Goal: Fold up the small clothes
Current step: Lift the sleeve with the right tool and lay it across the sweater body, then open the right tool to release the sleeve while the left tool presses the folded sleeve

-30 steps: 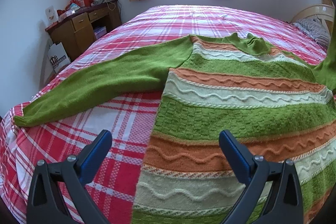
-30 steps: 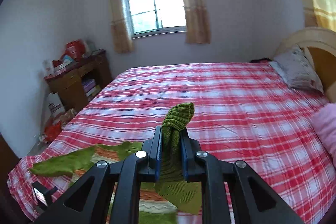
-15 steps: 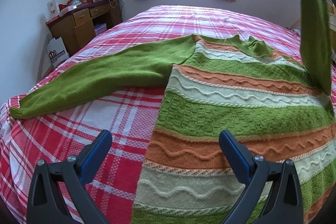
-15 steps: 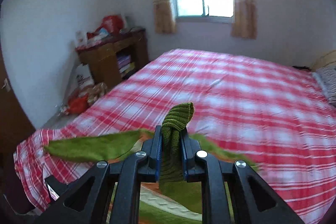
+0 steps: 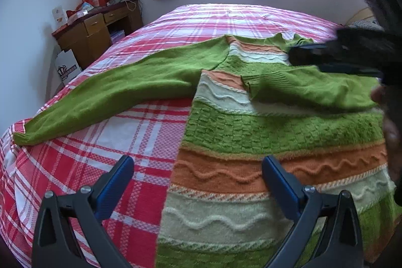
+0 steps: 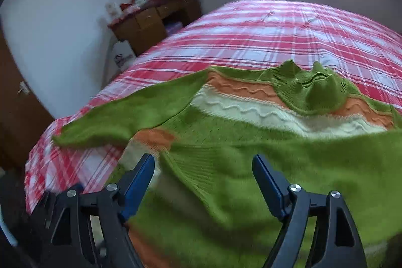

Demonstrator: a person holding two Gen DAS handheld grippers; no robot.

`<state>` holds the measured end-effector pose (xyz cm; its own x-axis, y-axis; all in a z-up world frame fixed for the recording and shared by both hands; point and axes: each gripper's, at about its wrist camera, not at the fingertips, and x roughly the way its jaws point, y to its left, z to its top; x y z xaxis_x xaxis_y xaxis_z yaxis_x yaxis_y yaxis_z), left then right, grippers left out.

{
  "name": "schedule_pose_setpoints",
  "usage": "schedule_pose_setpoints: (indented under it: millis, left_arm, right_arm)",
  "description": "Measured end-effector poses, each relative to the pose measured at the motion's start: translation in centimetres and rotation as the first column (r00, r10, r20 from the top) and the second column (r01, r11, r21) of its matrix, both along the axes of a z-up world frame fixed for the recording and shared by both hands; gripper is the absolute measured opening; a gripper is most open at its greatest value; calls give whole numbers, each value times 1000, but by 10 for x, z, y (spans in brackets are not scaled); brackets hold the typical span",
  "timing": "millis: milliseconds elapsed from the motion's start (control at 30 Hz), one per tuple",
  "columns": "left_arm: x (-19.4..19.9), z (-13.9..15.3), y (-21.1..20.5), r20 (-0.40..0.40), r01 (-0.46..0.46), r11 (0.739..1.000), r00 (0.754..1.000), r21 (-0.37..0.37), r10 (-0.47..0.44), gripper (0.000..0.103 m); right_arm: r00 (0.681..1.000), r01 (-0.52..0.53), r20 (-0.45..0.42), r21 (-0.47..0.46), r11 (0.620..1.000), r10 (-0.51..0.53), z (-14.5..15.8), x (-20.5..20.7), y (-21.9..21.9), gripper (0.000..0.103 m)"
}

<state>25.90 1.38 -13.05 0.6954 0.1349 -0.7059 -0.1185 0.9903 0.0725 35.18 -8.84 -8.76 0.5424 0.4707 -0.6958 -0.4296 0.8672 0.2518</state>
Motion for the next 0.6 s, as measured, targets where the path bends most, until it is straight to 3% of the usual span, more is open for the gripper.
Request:
schedule_pose_setpoints:
  millis: [200, 267, 333, 400, 567, 600]
  left_arm:
    - [4, 26, 0, 36, 73, 997, 997, 14, -74, 103]
    - [18, 36, -5, 13, 134, 991, 991, -31, -133, 102]
    - [33, 41, -9, -7, 169, 982, 985, -85, -171, 91]
    - [52, 41, -15, -35, 184, 977, 981, -108, -189, 77]
    - [96, 16, -30, -153, 188, 958, 963, -215, -223, 70]
    - [102, 9, -32, -175, 176, 960, 961, -219, -216, 61]
  right_arm:
    - [990, 98, 113, -118, 988, -85, 19, -50, -64, 81]
    - [981, 145, 154, -191, 971, -116, 18, -61, -81, 81]
    - [977, 182, 157, -242, 953, -147, 12, -68, -94, 81]
    - [978, 188, 133, -235, 954, -160, -1, -74, -106, 81]
    - [982, 179, 104, -254, 951, -157, -28, -85, -107, 81]
    - [981, 182, 110, -257, 949, -159, -28, -85, -106, 81]
